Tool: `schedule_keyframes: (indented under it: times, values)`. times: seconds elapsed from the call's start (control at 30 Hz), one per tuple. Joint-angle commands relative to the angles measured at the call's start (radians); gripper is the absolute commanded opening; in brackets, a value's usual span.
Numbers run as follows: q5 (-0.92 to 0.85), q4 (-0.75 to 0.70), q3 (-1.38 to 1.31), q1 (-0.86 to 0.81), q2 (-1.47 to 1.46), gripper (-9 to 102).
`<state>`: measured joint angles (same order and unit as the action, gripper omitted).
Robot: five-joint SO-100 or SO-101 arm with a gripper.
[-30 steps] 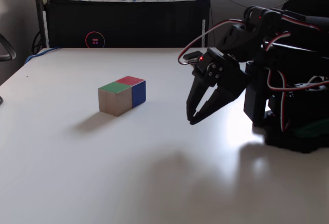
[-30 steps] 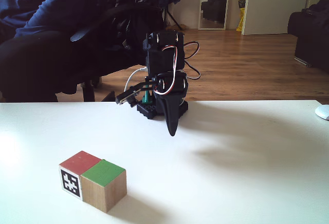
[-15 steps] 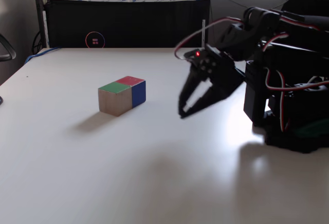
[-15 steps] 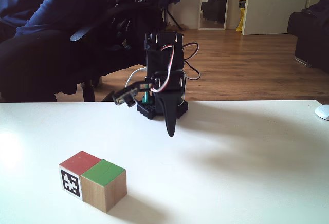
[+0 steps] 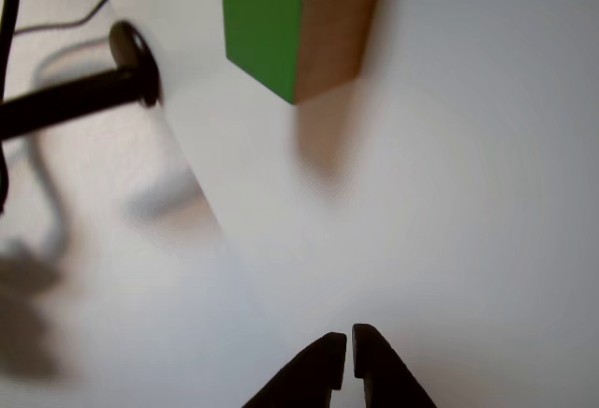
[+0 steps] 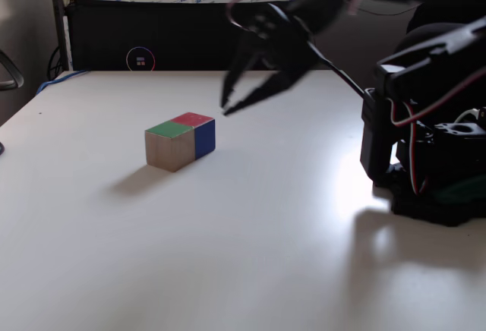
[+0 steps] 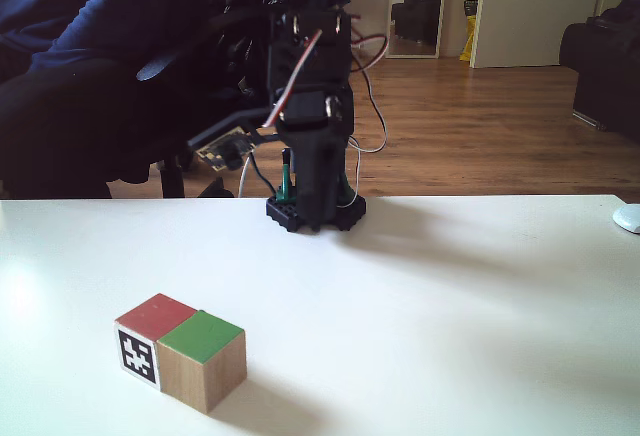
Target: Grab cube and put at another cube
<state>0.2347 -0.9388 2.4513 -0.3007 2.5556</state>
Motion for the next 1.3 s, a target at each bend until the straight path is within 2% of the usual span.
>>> schedule_keyframes:
  times: [0.0, 0.27, 0.47, 0.63, 0.83, 1.27]
  values:
    - [0.038, 0.023, -0.193, -0.061, -0.216, 1]
    - [0.061, 0.008, -0.466, -0.132, -0.594, 23]
    - [0.144, -0.155, -0.699, -0.149, -0.798, 30]
    - [0.232, -0.264, -0.784, -0.133, -0.838, 39]
    - [0.276, -0.285, -0.781, -0.126, -0.842, 40]
    - [0.258, -0.291, -0.96, -0.176, -1.111, 42]
